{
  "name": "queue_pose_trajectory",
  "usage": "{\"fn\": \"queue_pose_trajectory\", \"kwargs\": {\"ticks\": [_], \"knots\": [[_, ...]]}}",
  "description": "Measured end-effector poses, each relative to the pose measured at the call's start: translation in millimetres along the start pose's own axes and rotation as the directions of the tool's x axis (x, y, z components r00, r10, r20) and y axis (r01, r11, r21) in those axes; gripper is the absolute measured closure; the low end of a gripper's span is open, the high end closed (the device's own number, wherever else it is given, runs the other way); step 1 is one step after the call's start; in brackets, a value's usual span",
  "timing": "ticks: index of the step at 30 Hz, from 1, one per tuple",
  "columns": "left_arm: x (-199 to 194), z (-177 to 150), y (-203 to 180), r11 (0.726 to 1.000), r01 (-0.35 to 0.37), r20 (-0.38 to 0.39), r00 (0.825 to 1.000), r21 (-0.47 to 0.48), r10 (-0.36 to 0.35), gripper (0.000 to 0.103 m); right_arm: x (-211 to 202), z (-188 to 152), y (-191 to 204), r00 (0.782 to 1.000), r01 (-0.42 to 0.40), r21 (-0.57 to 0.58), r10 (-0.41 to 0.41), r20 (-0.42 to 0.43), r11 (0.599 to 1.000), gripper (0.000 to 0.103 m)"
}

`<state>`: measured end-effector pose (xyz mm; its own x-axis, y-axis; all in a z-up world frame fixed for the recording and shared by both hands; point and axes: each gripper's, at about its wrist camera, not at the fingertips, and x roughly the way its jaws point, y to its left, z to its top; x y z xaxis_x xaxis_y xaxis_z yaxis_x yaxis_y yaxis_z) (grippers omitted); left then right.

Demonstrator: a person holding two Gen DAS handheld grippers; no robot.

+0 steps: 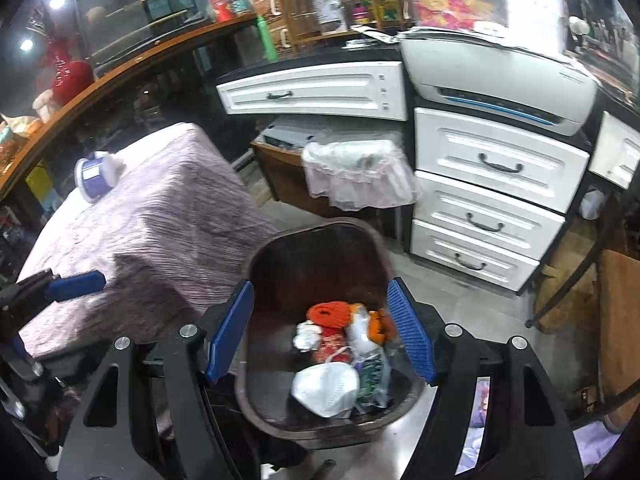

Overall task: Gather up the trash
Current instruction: 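Move both open tools back over the table toward the blue bowl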

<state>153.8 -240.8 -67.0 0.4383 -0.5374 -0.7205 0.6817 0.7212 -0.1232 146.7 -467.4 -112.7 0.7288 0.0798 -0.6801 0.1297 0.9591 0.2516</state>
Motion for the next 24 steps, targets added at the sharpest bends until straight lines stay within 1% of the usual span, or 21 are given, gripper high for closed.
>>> {"fn": "queue_pose_trajectory", "kwargs": {"ticks": [3,6,8,11,13,17,18,21,22,23,24], "knots": [[-13.7,2.7,17.0,0.999,-0.038,0.020,0.999,-0.021,0.038,0.013,2.5,4.4,19.6,0.999,-0.033,-0.028,0.033,-0.013,0.999,0.034],[-26.5,5.1,39.1,0.993,-0.103,0.043,0.994,-0.052,0.105,0.013,5.8,11.2,43.9,0.999,-0.047,-0.079,0.046,-0.013,0.996,0.034],[-33.0,6.7,57.9,0.984,-0.154,0.043,0.986,-0.087,0.158,0.013,8.3,16.7,60.4,0.998,-0.070,-0.103,0.069,-0.013,0.992,0.034],[-47.2,9.6,85.8,0.970,-0.184,0.049,0.980,-0.157,0.194,0.013,12.4,24.9,83.2,0.995,-0.103,-0.138,0.101,-0.016,0.985,0.034],[-60.1,11.4,107.3,0.958,-0.211,0.066,0.972,-0.192,0.227,0.013,15.1,30.0,97.3,0.993,-0.120,-0.163,0.118,-0.018,0.979,0.034],[-74.4,19.9,148.1,0.920,-0.323,0.079,0.934,-0.223,0.347,0.013,19.6,41.5,126.4,0.988,-0.152,-0.213,0.151,-0.021,0.965,0.033],[-75.1,22.5,162.9,0.906,-0.347,0.074,0.925,-0.244,0.374,0.013,21.0,43.7,131.6,0.987,-0.158,-0.221,0.157,-0.021,0.962,0.033],[-73.4,27.5,205.0,0.866,-0.394,0.057,0.901,-0.307,0.430,0.013,25.7,49.9,149.8,0.984,-0.178,-0.245,0.177,-0.026,0.953,0.033],[-71.0,29.7,218.6,0.853,-0.406,0.050,0.894,-0.327,0.445,0.014,27.5,51.6,154.5,0.983,-0.181,-0.252,0.180,-0.028,0.951,0.033],[-70.7,31.1,230.0,0.846,-0.409,0.049,0.891,-0.342,0.451,0.015,30.0,53.2,160.2,0.982,-0.186,-0.260,0.184,-0.032,0.948,0.033],[-69.3,32.4,244.4,0.841,-0.406,0.049,0.891,-0.357,0.451,0.022,32.5,54.5,163.1,0.982,-0.188,-0.264,0.185,-0.035,0.946,0.033]]}}
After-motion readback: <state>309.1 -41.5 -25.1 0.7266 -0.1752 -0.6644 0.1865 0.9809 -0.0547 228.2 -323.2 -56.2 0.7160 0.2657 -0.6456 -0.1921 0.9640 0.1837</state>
